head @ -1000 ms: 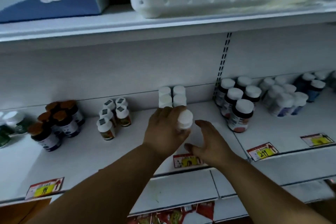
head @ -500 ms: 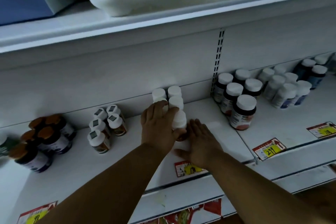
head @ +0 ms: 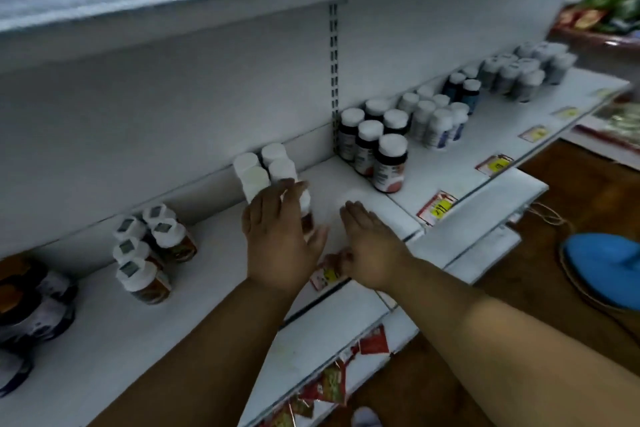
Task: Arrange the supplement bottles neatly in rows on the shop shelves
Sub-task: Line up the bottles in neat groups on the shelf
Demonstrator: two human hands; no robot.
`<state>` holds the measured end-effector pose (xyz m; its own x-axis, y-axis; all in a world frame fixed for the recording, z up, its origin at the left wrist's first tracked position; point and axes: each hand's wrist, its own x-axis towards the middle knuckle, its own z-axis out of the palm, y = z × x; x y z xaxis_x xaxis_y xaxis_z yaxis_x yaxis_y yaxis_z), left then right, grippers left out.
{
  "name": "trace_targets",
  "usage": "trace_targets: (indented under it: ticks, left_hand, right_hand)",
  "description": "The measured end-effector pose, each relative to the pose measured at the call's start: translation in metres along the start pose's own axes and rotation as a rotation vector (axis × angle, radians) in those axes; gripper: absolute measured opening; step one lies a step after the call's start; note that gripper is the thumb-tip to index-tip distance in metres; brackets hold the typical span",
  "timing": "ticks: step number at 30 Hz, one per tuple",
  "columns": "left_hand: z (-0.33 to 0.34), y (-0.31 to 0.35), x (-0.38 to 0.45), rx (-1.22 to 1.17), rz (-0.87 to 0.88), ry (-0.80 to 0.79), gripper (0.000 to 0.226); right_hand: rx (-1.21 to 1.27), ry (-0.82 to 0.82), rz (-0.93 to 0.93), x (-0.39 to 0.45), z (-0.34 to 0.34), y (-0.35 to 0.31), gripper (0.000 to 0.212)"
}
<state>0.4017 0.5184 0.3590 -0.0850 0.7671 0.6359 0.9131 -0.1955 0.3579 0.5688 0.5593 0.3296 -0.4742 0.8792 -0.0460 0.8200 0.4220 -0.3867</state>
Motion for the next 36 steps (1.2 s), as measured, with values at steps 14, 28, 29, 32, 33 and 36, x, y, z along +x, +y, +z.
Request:
trace_targets:
  ticks: [14,28,29,32,33,36]
  left_hand:
    - [0.067,0.188,-0.041,-0.194,0.204,-0.305,0.047]
    - [0.290,0.297,-0.005,-0.180,0.039,-0.605,0.054]
    - [0.315,0.292,-0.002,-0.184,0.037,-0.630,0.054]
    - [0.394,0.269,0.007,-0.152,0.005,-0.703,0.055]
    - [0.419,0.261,0.008,-0.128,-0.012,-0.714,0.056]
    - [0.489,0.235,0.006,-0.091,-0.107,-0.727,0.055]
  right_hand:
    - [0.155,0.442,0.313,-0.176,-0.088,0.135,0.058]
    - [0.291,0.368,0.349,-0.140,-0.130,0.377,0.054]
    - [0.307,0.357,0.366,-0.128,-0.120,0.394,0.054]
    - [0.391,0.341,0.411,-0.090,-0.080,0.447,0.053]
    - [0.406,0.338,0.417,-0.076,-0.064,0.464,0.053]
    - [0.467,0.320,0.430,-0.033,-0.011,0.514,0.051]
